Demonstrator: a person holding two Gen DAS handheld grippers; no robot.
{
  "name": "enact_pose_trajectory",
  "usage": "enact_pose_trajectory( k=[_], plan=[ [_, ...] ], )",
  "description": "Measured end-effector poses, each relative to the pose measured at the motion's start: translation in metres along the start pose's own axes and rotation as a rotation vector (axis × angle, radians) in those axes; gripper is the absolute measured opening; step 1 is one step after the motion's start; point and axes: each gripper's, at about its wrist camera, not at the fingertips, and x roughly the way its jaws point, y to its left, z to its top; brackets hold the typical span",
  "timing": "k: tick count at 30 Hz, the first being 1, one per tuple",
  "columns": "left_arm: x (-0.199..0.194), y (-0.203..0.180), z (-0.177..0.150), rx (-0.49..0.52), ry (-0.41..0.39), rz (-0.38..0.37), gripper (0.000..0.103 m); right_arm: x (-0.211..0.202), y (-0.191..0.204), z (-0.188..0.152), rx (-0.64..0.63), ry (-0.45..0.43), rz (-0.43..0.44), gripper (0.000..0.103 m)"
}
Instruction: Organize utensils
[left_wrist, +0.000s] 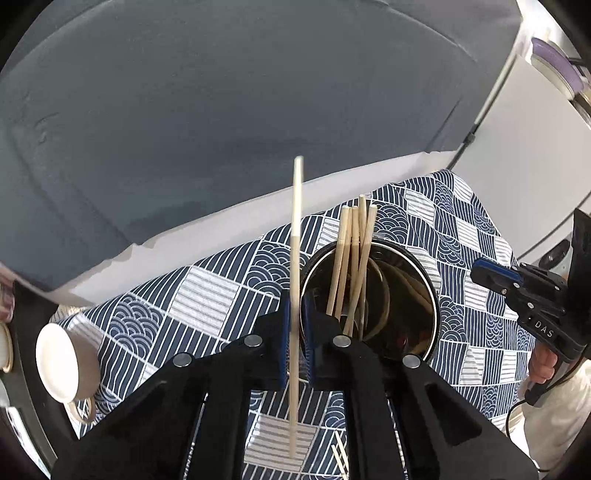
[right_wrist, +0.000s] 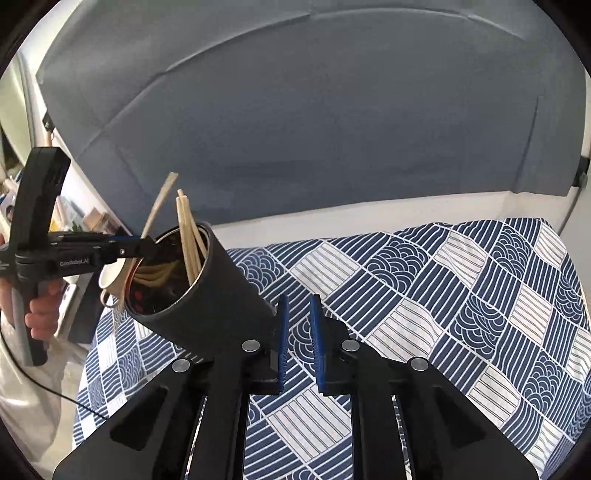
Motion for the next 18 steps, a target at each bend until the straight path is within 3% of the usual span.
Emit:
enact_pose_trajectory(
  k=[8,18],
  plan=[
    [-0.035,0.009,0.005,-0.097,-0.071,-0.011,0.005,-0.02,-0.001,-0.001,-0.008,-0.025,0.015,0.011],
    [-0.097,-0.014,0.019,-0.065,-0.178,0.031,0.005,-0.064,-0.001,0.018,-0.01,-0.146,0.057,0.011]
  ],
)
